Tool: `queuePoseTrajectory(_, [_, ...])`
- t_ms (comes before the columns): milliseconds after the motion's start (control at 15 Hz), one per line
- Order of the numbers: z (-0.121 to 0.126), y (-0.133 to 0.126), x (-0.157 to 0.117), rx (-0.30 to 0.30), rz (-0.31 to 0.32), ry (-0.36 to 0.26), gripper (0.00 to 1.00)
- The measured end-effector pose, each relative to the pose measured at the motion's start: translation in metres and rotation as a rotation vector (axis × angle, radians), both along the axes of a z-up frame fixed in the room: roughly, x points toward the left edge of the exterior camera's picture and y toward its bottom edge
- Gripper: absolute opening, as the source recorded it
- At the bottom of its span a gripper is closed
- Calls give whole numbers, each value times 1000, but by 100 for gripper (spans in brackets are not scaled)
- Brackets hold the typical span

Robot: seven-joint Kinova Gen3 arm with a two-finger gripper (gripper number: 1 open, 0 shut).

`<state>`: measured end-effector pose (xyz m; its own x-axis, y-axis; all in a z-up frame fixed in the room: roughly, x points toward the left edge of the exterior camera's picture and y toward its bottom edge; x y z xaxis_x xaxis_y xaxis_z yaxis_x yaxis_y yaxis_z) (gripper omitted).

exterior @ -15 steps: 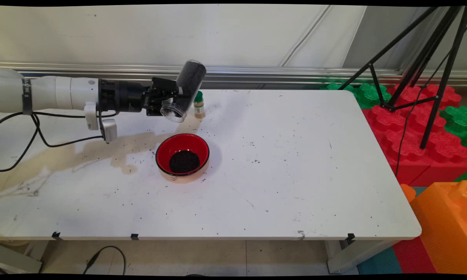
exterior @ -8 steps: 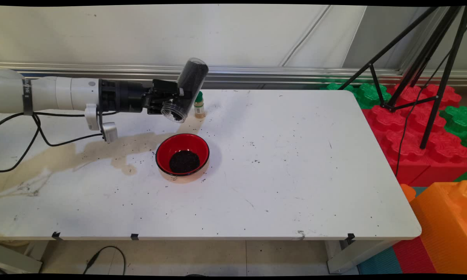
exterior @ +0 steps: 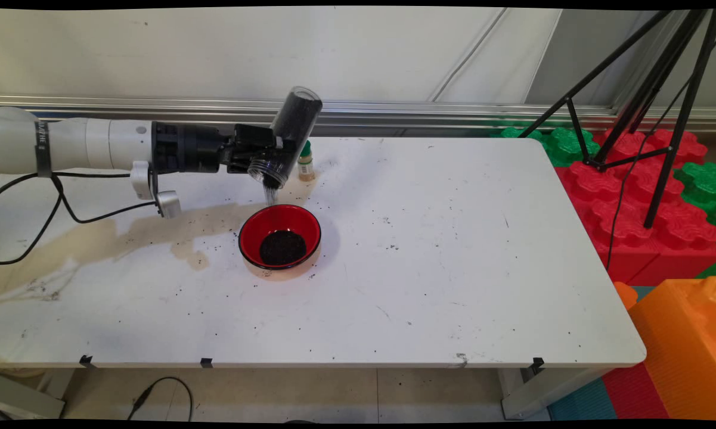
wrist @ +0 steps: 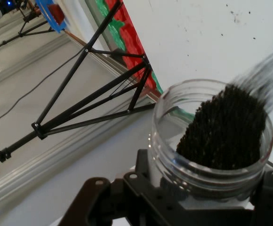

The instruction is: Pour the black seasoning powder in the red bowl

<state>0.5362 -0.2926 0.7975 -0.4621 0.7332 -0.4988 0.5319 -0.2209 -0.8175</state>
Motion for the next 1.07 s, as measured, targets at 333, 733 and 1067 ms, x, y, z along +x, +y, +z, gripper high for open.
queuePoseTrajectory(333, [0,1,-1,-23,-14,-15,0])
queuePoseTrajectory(733, [0,1,-1,-39,-22,-24,0])
queuePoseTrajectory(1067, [0,1,-1,-48,-27,-30,0])
